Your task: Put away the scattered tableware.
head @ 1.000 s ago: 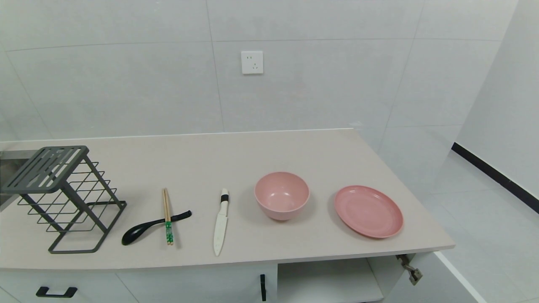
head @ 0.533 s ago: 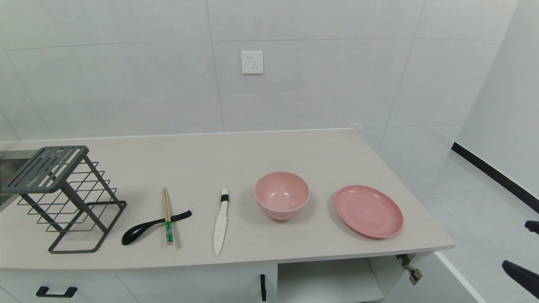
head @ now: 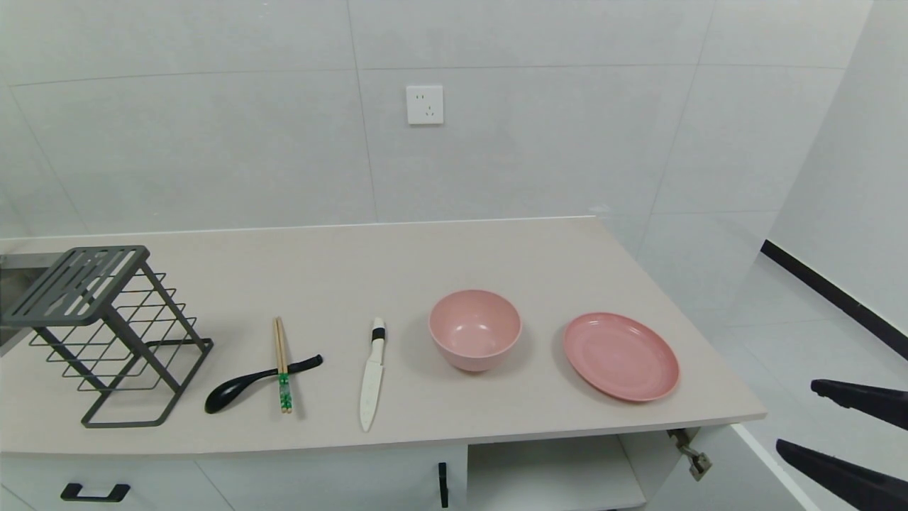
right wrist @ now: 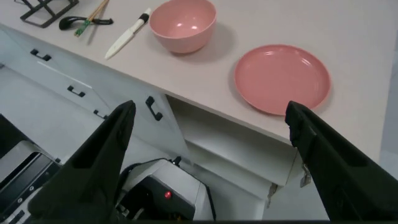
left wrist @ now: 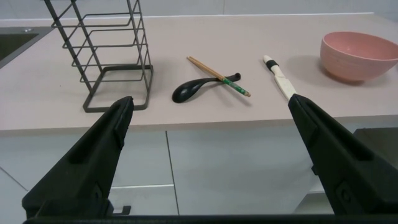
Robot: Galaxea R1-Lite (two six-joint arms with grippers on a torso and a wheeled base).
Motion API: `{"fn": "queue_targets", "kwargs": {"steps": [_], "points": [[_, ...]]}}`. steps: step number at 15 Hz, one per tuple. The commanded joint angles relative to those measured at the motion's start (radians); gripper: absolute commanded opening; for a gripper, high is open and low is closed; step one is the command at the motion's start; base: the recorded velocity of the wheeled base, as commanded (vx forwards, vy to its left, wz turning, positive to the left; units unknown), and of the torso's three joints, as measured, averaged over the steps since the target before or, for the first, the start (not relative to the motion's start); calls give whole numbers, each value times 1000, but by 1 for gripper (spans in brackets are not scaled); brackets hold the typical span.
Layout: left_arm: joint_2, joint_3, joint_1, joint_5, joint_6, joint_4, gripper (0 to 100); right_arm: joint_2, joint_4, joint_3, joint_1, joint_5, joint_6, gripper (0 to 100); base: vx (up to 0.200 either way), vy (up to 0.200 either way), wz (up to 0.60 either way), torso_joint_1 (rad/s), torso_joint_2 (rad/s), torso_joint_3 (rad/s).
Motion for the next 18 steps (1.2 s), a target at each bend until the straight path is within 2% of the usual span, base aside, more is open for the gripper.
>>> {"fn": "queue_targets", "kwargs": {"steps": [1, 5, 10, 18], "points": [[1, 0, 0, 0, 0, 0, 100, 42, -3, -4, 23, -3, -20, 100, 0, 0, 0, 0, 0, 0], [1, 0, 0, 0, 0, 0, 100, 164, -26, -5, 21, -38, -81, 100, 0, 0, 0, 0, 0, 0], [1, 0, 0, 3, -3, -2, 100, 388, -279, 12, -3, -41, -78, 100, 0, 0, 0, 0, 0, 0], [1, 0, 0, 3, -4, -2, 100, 465, -304, 1, -17, -43, -79, 100, 0, 0, 0, 0, 0, 0]]}}
